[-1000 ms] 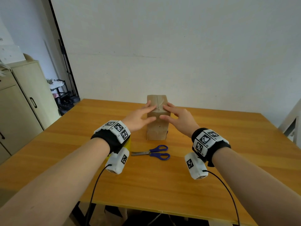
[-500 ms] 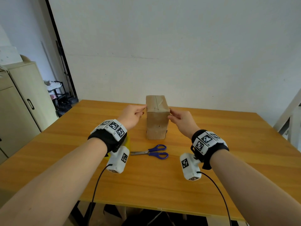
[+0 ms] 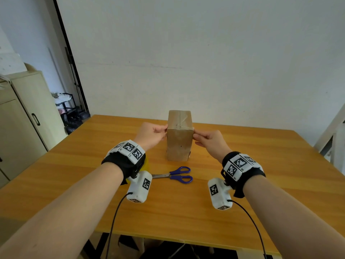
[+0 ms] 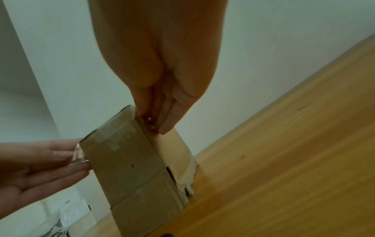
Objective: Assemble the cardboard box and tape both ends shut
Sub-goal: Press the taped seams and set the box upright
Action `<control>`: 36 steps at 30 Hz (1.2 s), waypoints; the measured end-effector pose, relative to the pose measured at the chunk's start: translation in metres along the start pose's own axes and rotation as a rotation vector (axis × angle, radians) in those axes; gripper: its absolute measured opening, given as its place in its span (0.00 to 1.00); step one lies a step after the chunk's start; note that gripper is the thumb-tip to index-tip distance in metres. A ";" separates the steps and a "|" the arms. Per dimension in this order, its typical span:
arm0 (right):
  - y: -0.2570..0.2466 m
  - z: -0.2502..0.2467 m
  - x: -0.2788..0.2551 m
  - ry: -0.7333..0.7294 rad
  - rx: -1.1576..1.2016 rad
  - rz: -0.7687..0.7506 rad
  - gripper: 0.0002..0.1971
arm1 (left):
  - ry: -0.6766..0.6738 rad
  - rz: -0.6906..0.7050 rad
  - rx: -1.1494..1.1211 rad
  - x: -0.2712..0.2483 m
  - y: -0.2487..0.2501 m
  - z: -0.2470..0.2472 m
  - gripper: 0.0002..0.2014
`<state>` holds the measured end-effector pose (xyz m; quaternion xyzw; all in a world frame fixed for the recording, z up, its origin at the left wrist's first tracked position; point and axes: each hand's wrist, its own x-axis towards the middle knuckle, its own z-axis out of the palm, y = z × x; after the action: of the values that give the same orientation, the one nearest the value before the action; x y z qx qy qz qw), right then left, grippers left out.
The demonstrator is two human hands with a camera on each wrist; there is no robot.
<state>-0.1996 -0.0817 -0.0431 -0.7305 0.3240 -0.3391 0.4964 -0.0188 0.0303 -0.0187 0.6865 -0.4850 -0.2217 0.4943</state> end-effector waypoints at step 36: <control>-0.001 0.007 0.006 0.060 0.072 0.045 0.16 | 0.160 0.161 0.331 0.008 0.003 0.005 0.16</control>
<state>-0.1900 -0.0830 -0.0435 -0.6941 0.3425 -0.3613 0.5200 -0.0207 0.0210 -0.0166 0.7326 -0.5276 -0.0435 0.4279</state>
